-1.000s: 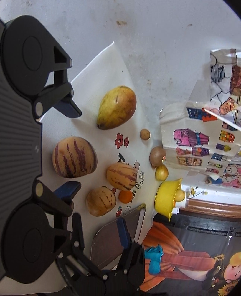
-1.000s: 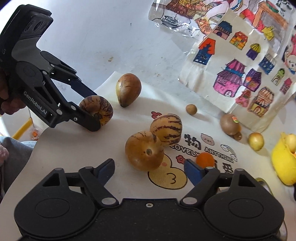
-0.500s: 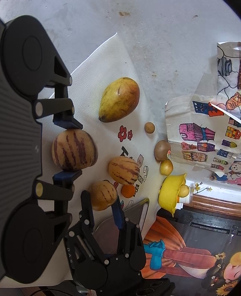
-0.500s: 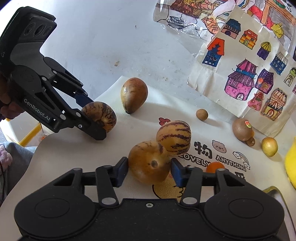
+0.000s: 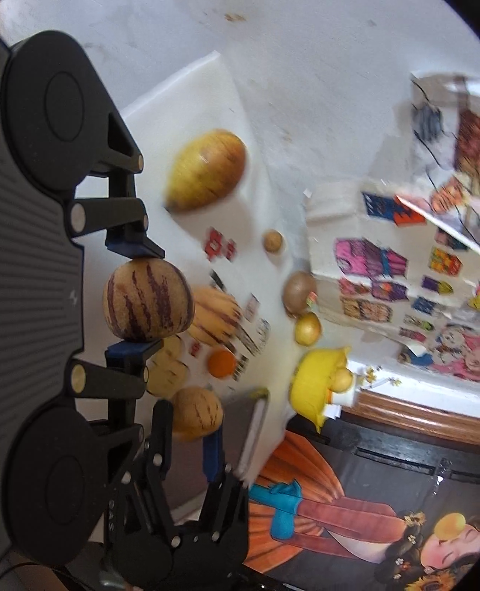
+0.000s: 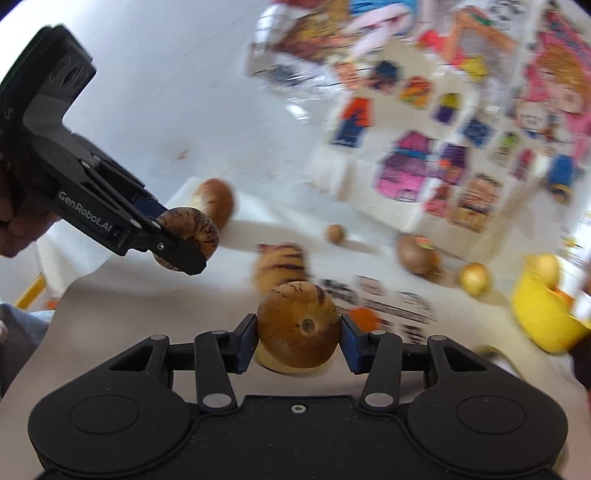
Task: Organize fruits
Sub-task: 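Carry both fruits over the metal tray and open both tools to release them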
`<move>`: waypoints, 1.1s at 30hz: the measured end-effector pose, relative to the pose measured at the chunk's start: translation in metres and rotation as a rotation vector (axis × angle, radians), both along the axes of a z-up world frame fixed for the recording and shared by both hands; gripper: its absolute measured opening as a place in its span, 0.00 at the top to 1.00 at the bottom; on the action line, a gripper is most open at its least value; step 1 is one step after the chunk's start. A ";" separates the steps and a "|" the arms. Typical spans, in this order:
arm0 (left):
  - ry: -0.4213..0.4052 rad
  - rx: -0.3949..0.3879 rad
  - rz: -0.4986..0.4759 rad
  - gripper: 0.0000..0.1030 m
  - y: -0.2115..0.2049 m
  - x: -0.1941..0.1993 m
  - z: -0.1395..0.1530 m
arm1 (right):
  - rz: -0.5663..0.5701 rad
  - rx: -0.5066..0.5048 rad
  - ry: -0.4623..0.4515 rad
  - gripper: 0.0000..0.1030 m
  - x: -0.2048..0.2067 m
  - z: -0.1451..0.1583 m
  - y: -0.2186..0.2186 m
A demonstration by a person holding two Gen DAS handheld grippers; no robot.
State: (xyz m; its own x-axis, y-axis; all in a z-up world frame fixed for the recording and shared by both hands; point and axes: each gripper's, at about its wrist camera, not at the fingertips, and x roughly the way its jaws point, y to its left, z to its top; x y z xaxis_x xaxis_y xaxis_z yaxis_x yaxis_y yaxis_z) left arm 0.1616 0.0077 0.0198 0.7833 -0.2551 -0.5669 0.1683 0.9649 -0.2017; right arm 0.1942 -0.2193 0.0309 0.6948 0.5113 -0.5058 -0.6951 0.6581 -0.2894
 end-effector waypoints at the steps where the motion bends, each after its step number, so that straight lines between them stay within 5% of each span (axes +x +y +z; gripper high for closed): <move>1: -0.007 -0.003 -0.008 0.54 -0.006 0.005 0.003 | -0.028 0.003 -0.007 0.53 -0.001 0.005 -0.011; 12: -0.063 -0.003 -0.164 0.54 -0.090 0.083 0.028 | -0.331 0.012 -0.063 0.53 0.024 0.024 -0.119; 17: -0.074 -0.002 -0.191 0.54 -0.135 0.128 0.033 | -0.444 0.038 -0.063 0.52 0.051 0.011 -0.152; 23: -0.092 0.029 -0.225 0.54 -0.177 0.170 0.018 | -0.531 0.035 -0.031 0.52 0.083 -0.013 -0.172; 33: 0.004 -0.010 -0.235 0.54 -0.201 0.202 -0.019 | -0.602 0.050 0.053 0.52 0.117 -0.030 -0.192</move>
State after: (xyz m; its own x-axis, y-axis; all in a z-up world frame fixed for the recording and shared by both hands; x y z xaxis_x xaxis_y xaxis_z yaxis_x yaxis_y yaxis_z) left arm 0.3631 -0.1931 0.0009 0.6991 -0.4362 -0.5666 0.3874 0.8971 -0.2126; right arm 0.3110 -0.4111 0.0005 0.8441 0.0602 -0.5328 -0.2087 0.9522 -0.2231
